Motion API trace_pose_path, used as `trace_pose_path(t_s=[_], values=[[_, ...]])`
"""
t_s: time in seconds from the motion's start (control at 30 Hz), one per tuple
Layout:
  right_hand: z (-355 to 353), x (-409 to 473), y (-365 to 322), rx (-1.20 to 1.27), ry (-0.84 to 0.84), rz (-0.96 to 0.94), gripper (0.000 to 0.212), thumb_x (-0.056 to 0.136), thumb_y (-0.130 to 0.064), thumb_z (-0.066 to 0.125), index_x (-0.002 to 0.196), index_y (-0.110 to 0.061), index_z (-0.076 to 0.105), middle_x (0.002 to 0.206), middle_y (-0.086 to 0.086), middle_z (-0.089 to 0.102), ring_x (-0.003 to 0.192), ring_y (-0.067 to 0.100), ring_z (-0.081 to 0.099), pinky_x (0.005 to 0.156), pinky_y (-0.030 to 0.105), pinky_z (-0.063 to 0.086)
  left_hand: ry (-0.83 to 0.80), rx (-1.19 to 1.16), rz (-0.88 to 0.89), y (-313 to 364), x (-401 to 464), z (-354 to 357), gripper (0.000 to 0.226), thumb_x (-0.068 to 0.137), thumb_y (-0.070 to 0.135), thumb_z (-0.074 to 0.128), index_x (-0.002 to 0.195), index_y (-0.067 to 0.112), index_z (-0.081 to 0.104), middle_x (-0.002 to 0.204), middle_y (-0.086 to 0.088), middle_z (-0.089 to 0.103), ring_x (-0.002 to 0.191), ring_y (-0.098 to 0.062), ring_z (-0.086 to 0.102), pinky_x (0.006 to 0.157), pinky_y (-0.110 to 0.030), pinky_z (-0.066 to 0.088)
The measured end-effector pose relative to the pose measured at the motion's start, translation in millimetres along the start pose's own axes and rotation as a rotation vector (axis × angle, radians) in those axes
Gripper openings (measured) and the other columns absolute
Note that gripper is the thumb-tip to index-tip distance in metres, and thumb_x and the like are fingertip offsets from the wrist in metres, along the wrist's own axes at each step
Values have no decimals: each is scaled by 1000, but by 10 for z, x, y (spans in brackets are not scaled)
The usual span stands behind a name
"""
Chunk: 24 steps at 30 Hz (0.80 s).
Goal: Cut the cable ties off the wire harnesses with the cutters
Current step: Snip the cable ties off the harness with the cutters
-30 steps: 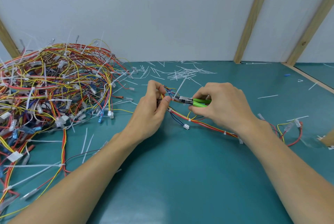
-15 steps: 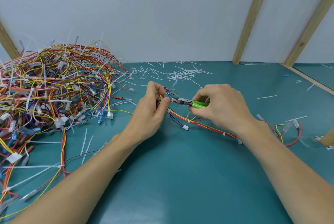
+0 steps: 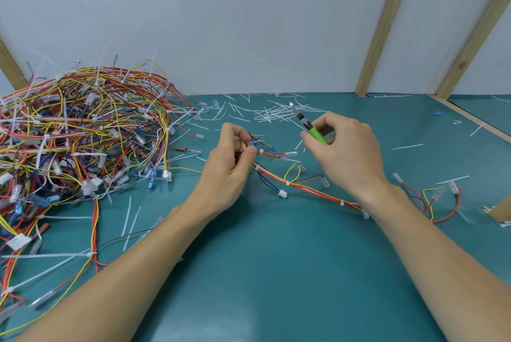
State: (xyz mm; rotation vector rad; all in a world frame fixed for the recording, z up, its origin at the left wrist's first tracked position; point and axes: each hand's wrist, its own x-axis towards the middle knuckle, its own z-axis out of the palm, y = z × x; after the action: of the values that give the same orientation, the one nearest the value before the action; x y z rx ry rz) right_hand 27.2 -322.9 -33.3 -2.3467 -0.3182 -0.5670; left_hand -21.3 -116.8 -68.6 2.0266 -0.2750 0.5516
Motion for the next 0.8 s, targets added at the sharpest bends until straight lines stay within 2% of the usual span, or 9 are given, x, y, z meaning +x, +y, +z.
trace_pose_path(t_s=[0.1,0.2,0.3,0.37,0.47,0.53,0.63,0.8], values=[[30,6,13,22,-30,59,11,90,-37,69,86,-29,63,84,-14,69,84,21,64,73,36,49,7,-41,-19,6,0,-3,9,104,10,49,105,14,42,76,-25,54,64,-9,46,65,-19,36],[49,2,9,93,-109,123,9,88,-32,71,86,-27,64,85,-12,73,88,22,66,81,41,54,31,-88,-32,1,0,2,11,104,12,49,104,21,42,77,-24,54,71,-23,53,69,-26,39],[78,-13,-13,246,-194,182,10,85,-24,74,81,-25,65,75,-8,76,67,13,64,77,45,59,43,-122,-29,-16,1,8,8,103,16,48,110,16,44,72,-5,52,68,-12,49,69,-27,38],[95,-24,-35,333,-251,211,10,85,-20,75,81,-23,66,73,-7,76,61,13,61,74,45,59,44,-155,-39,-24,6,9,10,103,16,48,112,14,44,77,-3,58,73,-13,54,74,-29,43],[119,-42,-72,430,-318,226,13,84,-14,78,82,-18,66,69,-8,75,57,11,60,65,35,54,42,-201,-44,-21,8,4,12,101,19,46,111,15,44,80,3,67,78,-9,62,78,-17,45],[130,-55,-92,456,-341,227,15,84,-13,81,83,-16,66,68,-6,74,58,11,65,63,31,54,18,-202,-55,-24,9,4,11,102,19,45,112,15,45,84,3,73,84,-12,66,85,-22,46],[149,-83,-119,481,-358,230,14,85,-13,81,87,-13,67,81,6,78,66,19,70,68,37,59,-3,-201,-73,-26,2,-1,14,100,23,44,113,17,45,91,-2,75,93,-21,69,94,-38,50],[158,-107,-147,499,-356,212,14,88,-11,78,85,-15,65,87,9,78,64,16,65,69,35,60,-16,-184,-67,-10,-9,1,10,103,18,45,113,20,45,94,-2,76,95,-21,68,95,-42,50]])
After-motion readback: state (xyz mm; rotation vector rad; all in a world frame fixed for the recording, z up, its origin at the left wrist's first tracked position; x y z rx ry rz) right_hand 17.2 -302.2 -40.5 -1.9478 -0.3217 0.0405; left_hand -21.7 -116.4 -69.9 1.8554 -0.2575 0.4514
